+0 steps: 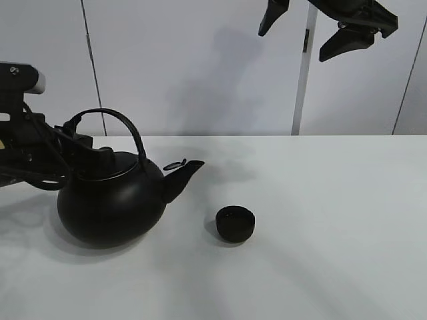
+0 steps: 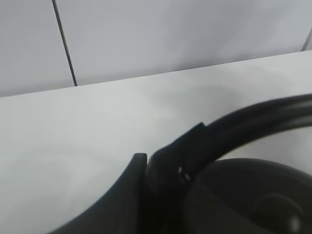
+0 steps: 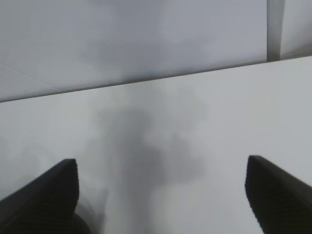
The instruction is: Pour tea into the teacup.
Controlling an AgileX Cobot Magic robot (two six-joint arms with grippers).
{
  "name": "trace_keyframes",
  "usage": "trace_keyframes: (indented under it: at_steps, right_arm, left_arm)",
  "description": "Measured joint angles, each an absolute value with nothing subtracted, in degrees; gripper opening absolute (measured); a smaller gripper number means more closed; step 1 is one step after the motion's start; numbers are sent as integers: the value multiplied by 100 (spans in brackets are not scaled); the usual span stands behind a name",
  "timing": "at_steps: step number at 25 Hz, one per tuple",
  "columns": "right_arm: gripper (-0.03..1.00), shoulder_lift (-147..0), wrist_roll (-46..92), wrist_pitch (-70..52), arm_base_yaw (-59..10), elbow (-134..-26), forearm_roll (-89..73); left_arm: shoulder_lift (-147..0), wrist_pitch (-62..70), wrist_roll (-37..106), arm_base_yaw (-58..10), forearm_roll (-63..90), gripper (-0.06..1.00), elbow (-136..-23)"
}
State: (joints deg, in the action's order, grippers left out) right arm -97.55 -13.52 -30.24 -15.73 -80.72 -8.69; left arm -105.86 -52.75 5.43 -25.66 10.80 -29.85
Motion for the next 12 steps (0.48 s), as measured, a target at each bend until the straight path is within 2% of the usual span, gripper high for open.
trace_keyframes:
  at_steps: [12]
  right_arm:
    - [64,-9755,-1352,-3024,-1573,-8072,-869]
  left_arm:
    - [-10586,-5317,39,-2566,801,9,-2939]
